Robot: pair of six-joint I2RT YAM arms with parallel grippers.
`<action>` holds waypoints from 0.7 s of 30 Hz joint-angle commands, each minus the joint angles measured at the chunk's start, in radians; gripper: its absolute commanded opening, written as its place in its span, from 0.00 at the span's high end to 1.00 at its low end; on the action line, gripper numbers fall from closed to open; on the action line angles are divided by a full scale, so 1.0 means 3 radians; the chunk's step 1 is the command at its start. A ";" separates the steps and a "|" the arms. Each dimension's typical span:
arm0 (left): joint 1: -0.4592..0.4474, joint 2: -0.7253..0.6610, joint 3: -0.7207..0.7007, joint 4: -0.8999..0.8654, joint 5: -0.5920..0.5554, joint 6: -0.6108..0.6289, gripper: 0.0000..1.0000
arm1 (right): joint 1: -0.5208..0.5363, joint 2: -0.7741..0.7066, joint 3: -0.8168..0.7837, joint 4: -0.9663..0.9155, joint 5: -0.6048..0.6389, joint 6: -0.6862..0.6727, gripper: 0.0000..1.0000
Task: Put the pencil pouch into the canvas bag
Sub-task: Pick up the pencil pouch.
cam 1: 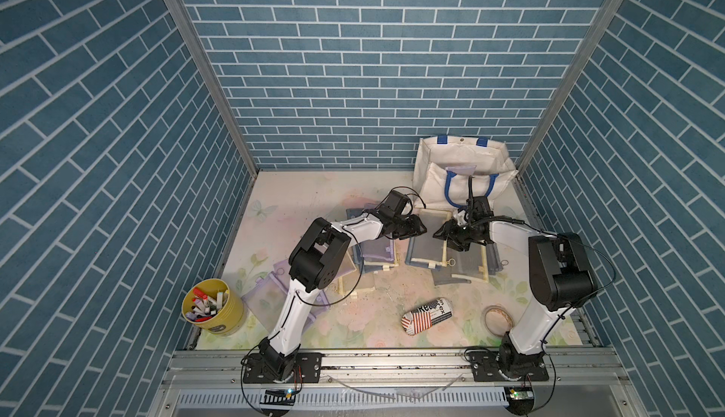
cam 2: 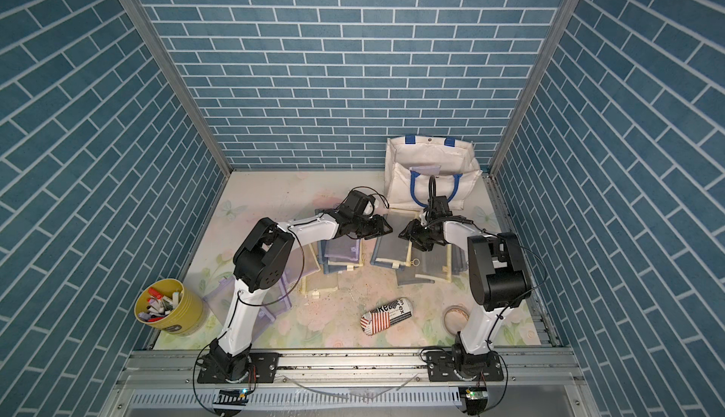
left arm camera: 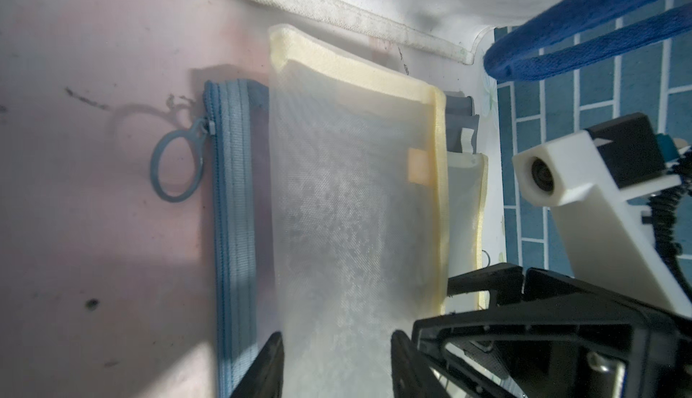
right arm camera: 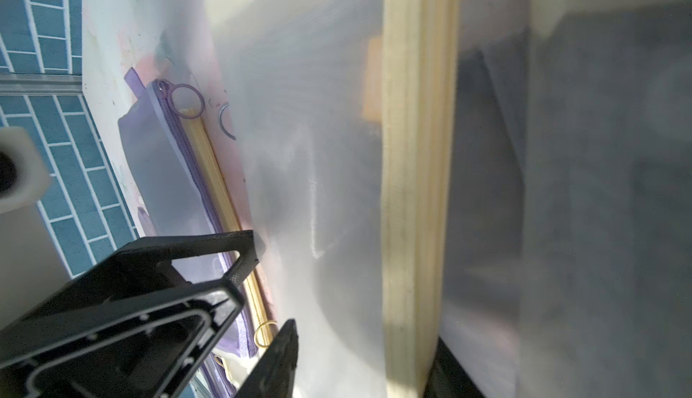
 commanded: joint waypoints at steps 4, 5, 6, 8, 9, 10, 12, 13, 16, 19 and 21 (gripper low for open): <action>-0.0078 -0.0077 -0.0166 0.0275 0.0094 -0.0128 0.60 | 0.0007 -0.0259 -0.0064 0.0292 -0.0198 -0.0024 0.60; -0.0078 -0.0094 -0.0193 0.0306 0.0091 -0.0144 0.61 | 0.0012 -0.0289 -0.0073 0.0273 -0.0196 -0.0039 0.61; -0.0075 -0.0110 -0.0210 0.0320 0.0095 -0.0147 0.61 | 0.0015 -0.0322 -0.0084 0.0234 -0.0183 -0.0058 0.62; -0.0078 -0.0128 -0.0236 0.0341 0.0102 -0.0155 0.63 | 0.0012 -0.0376 -0.0103 0.0168 -0.0147 -0.0091 0.64; -0.0082 -0.0140 -0.0250 0.0355 0.0103 -0.0160 0.63 | 0.0011 -0.0406 -0.0124 0.0142 -0.0130 -0.0102 0.64; -0.0083 -0.0150 -0.0265 0.0370 0.0105 -0.0165 0.64 | 0.0012 -0.0428 -0.0139 0.0115 -0.0110 -0.0107 0.65; -0.0088 -0.0174 -0.0294 0.0403 0.0103 -0.0172 0.65 | 0.0011 -0.0475 -0.0179 0.0063 -0.0061 -0.0118 0.67; -0.0093 -0.0181 -0.0304 0.0410 0.0105 -0.0173 0.65 | 0.0012 -0.0494 -0.0202 0.0060 -0.0048 -0.0114 0.69; -0.0122 -0.0192 -0.0325 0.0423 0.0100 -0.0176 0.65 | 0.0012 -0.0514 -0.0262 0.0053 -0.0032 -0.0103 0.80; -0.0154 -0.0208 -0.0327 0.0429 0.0099 -0.0173 0.66 | 0.0009 -0.0502 -0.0270 0.0023 -0.0017 -0.0105 0.92; -0.0168 -0.0250 -0.0378 0.0447 0.0093 -0.0172 0.66 | 0.0009 -0.0525 -0.0265 -0.0032 0.0022 -0.0105 1.00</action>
